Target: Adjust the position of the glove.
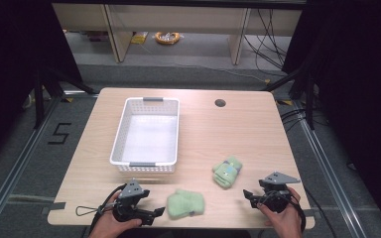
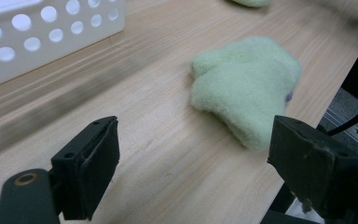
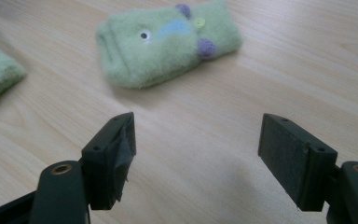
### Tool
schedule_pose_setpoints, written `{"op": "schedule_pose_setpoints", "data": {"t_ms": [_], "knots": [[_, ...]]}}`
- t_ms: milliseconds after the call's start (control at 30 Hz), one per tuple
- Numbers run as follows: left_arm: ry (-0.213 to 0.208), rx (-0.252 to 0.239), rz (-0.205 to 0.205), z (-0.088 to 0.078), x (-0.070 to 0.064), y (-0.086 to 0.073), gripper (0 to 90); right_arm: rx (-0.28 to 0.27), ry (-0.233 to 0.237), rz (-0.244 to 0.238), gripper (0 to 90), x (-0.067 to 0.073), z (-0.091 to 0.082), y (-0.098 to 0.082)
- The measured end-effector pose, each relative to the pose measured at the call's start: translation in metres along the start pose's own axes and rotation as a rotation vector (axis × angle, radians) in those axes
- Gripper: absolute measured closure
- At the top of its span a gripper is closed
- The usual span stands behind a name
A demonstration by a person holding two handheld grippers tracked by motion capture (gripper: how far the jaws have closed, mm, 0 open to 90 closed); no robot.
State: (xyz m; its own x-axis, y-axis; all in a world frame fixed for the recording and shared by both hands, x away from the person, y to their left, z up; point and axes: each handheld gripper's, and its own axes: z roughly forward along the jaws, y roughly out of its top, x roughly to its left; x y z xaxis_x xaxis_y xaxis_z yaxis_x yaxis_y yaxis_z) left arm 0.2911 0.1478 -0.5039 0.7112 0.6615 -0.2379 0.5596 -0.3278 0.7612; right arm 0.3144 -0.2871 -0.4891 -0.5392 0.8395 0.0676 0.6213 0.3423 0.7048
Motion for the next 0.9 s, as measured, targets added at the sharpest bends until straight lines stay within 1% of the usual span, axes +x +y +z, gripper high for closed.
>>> {"op": "schedule_pose_setpoints", "data": {"t_ms": [133, 167, 200, 233, 267, 300, 333, 367, 400, 433, 467, 533, 600, 633, 667, 700, 733, 767, 800, 833, 867, 900], "knots": [[-0.006, 0.005, 0.002, 0.0, 0.0, 0.0, 15.9, 0.001, 0.001, 0.0, 28.3, 0.0, 0.0, 0.0], [-0.005, 0.003, 0.001, 0.0, 0.0, 0.0, 15.9, 0.002, -0.003, 0.002, 28.3, 0.0, 0.0, 0.0], [-0.005, 0.004, 0.002, 0.0, 0.0, 0.0, 15.9, -0.009, -0.017, -0.004, 28.3, 0.001, 0.0, 0.0], [-0.005, 0.004, 0.0, 0.0, 0.0, 0.0, 15.9, -0.009, -0.017, -0.004, 28.3, 0.001, 0.0, 0.0], [-0.005, 0.004, 0.002, 0.0, 0.0, 0.0, 15.9, -0.012, -0.007, 0.0, 28.3, 0.001, 0.001, 0.0], [-0.005, -0.006, -0.009, 0.001, 0.0, 0.0, 15.9, -0.007, -0.009, 0.006, 28.3, 0.002, 0.0, 0.0], [0.002, -0.007, -0.009, 0.001, -0.001, 0.0, 15.9, -0.008, -0.021, -0.003, 28.3, 0.002, -0.001, 0.0], [0.0, -0.006, -0.008, 0.001, -0.001, 0.0, 15.9, -0.023, -0.014, 0.015, 28.5, 0.004, 0.0, 0.0], [0.001, -0.002, -0.003, 0.0, -0.001, 0.0, 15.9, -0.023, -0.014, 0.015, 28.5, 0.004, 0.0, 0.0], [-0.008, 0.002, -0.003, 0.0, 0.0, 0.0, 15.9, -0.038, -0.002, -0.022, 28.6, 0.001, 0.001, 0.001], [-0.008, 0.002, -0.003, 0.0, 0.0, 0.0, 15.9, -0.025, -0.002, 0.009, 28.6, 0.004, -0.001, 0.001], [-0.001, -0.007, -0.005, 0.001, -0.001, 0.0, 15.9, -0.03, 0.002, 0.012, 28.9, 0.005, -0.001, 0.002], [0.001, -0.008, -0.005, 0.001, -0.001, 0.0, 15.9, -0.039, 0.022, 0.009, 29.6, 0.006, -0.001, 0.003], [0.001, -0.011, -0.005, 0.001, -0.001, 0.001, 15.9, -0.038, 0.022, 0.016, 29.7, 0.009, -0.002, 0.004], [-0.002, -0.015, -0.006, 0.001, -0.001, 0.001, 15.9, -0.045, 0.04, 0.037, 30.0, 0.012, -0.002, 0.005], [-0.005, -0.004, -0.005, 0.0, -0.001, 0.001, 15.9, -0.057, 0.05, 0.021, 30.9, 0.013, -0.001, 0.006], [-0.003, -0.008, -0.005, 0.001, -0.001, 0.001, 15.9, -0.052, 0.054, 0.041, 31.6, 0.019, -0.001, 0.007], [-0.003, -0.006, -0.005, 0.001, -0.001, 0.001, 16.0, -0.07, 0.067, 0.005, 31.7, 0.019, 0.0, 0.008], [-0.003, -0.007, -0.005, 0.001, -0.001, 0.001, 16.0, -0.072, 0.082, -0.011, 32.9, 0.026, 0.001, 0.011], [-0.003, -0.007, -0.006, 0.001, -0.001, 0.001, 16.0, -0.072, 0.082, -0.011, 32.9, 0.026, 0.001, 0.011], [-0.003, -0.008, -0.007, 0.001, -0.001, 0.001, 15.9, -0.075, 0.101, -0.027, 34.3, 0.033, 0.002, 0.013], [-0.005, -0.015, -0.015, 0.001, -0.002, 0.001, 15.9, -0.075, 0.101, -0.027, 34.3, 0.033, 0.002, 0.013]]}}
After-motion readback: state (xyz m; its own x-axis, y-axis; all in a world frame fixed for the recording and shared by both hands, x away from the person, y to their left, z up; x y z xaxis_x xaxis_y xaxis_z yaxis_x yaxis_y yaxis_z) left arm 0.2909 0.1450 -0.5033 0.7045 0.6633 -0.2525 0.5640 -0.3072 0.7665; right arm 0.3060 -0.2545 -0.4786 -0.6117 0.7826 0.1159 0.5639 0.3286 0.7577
